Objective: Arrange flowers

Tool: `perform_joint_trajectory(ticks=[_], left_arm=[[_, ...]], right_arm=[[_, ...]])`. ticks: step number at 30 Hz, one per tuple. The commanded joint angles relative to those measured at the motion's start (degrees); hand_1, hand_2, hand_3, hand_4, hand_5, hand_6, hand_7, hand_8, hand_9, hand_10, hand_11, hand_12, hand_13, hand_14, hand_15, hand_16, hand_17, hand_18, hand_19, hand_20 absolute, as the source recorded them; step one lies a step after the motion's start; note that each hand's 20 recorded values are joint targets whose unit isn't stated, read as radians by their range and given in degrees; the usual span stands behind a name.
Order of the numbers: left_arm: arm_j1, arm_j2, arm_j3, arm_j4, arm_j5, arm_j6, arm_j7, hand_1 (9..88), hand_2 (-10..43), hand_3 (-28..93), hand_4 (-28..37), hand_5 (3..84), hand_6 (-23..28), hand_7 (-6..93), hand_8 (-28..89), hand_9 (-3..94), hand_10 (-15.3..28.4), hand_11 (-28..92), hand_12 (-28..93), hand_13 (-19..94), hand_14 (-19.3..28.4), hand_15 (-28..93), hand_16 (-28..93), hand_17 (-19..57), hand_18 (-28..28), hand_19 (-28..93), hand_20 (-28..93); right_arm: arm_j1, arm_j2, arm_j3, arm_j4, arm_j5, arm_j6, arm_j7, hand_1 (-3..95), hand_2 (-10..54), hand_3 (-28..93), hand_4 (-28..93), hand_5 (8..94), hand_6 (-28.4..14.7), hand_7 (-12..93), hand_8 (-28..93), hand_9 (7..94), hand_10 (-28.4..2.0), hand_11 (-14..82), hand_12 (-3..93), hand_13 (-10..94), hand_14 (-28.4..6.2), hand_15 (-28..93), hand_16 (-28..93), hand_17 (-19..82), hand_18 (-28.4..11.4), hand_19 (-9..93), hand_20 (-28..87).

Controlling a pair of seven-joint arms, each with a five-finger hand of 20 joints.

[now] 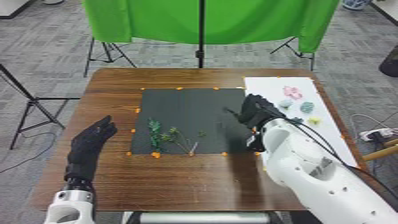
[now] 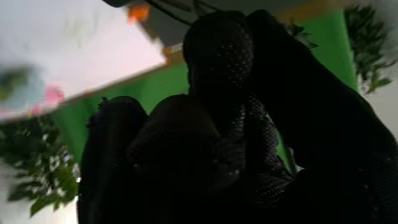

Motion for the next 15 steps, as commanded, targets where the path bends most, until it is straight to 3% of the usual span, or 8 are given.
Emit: perform_joint_trajectory(ticks=[1, 10, 15], left_arm=[[0.7, -0.32, 0.03, 0.1, 0.3, -0.7, -0.58, 28.9, -5.1, 64, -18.4, 46.8, 4.2, 7.9, -5, 41.9, 12.6, 14, 13, 32, 16.2, 20, 2, 5.0, 11.8, 6, 20], [0.6, -0.43, 0.05, 0.18, 0.46, -1.17, -0.73, 28.8, -5.2, 64, -18.3, 46.5, 4.2, 7.7, -5, 41.7, 12.5, 14, 13, 32, 16.2, 19, 2, 4.7, 12.0, 6, 20], [0.7, -0.43, -0.04, 0.14, 0.49, -1.57, -0.9, 28.8, -5.2, 64, -18.3, 46.5, 4.2, 7.8, -5, 41.7, 12.6, 14, 13, 31, 16.2, 19, 3, 4.6, 12.1, 6, 20]], right_arm=[[-2.7, -2.2, -1.3, 0.6, 0.9, -1.9, 0.9, 55.9, -9.5, 57, 1, 81.9, -2.8, 27, 26, 90.8, -11.5, 43.4, 26.7, 94, -2.0, 64, 26, 74, -8.2, 93, 55], [-2.6, -2.5, -1.3, 1.2, 1.3, -1.5, 0.4, 53.0, -9.5, 47, -1, 82.0, -3.5, 27, 25, 90.5, -11.8, 43.0, 26.5, 94, -2.2, 63, 26, 73, -8.0, 93, 54], [-2.7, -2.7, -1.1, 1.2, 1.7, -1.6, 0.1, 48.2, -9.5, 50, -3, 81.6, -3.6, 28, 22, 90.5, -12.2, 42.8, 26.1, 94, -2.3, 63, 26, 73, -7.8, 93, 53]])
